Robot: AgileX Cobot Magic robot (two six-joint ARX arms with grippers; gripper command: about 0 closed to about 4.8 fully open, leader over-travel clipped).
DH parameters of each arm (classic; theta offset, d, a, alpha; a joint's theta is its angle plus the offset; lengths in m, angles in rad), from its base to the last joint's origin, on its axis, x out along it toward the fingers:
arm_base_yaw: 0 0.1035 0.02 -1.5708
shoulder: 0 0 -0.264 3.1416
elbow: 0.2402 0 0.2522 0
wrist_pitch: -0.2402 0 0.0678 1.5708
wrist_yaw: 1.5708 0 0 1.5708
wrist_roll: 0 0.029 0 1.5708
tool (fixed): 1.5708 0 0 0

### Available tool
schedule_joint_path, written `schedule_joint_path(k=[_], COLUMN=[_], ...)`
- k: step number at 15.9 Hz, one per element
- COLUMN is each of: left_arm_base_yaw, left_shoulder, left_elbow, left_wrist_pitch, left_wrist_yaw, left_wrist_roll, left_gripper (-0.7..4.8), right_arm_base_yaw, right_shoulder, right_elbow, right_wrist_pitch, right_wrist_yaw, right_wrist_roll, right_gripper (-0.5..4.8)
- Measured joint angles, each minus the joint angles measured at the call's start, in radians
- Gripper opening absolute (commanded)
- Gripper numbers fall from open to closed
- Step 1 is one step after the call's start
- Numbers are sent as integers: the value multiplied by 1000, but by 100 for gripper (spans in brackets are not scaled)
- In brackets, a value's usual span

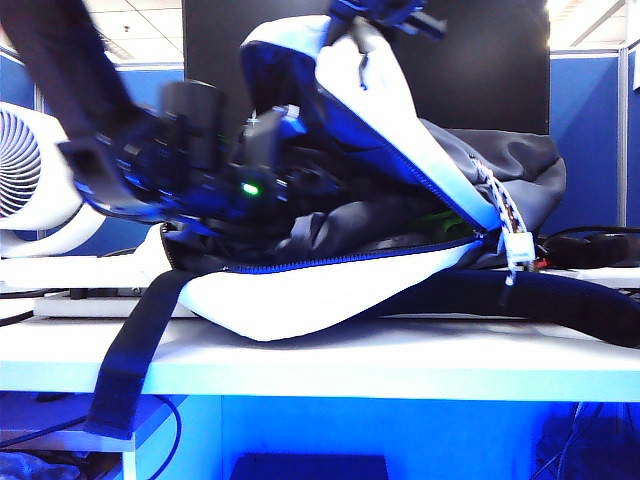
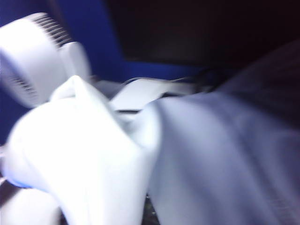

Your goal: Take the gray clothes out of the backpack.

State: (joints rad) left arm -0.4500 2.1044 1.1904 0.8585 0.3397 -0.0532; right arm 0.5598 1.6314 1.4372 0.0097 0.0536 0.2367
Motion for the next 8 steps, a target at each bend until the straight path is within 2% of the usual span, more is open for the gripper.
schedule_joint_path(k=[1, 4, 6, 8], left_arm_base_yaw=[2, 13, 14, 16], left_shoulder=[-37, -340, -539, -756], left_elbow=[-40, -298, -415, -513], left_wrist_pitch=[-8, -26, -42, -142], left_wrist_yaw=[-1, 1, -16, -144], left_wrist_roll=[-16, -23, 28, 106], left_gripper=[-4, -4, -4, -5], right_arm_base_yaw=[-10, -63, -77, -85], right_shoulder=[0, 0, -1, -1], right_elbow=[0, 0, 0, 1], right_wrist_pitch=[-1, -13, -19, -41], right_wrist_yaw=[28, 58, 58, 59], right_wrist_roll=[-3, -6, -29, -48], right_gripper=[-6, -6, -6, -5])
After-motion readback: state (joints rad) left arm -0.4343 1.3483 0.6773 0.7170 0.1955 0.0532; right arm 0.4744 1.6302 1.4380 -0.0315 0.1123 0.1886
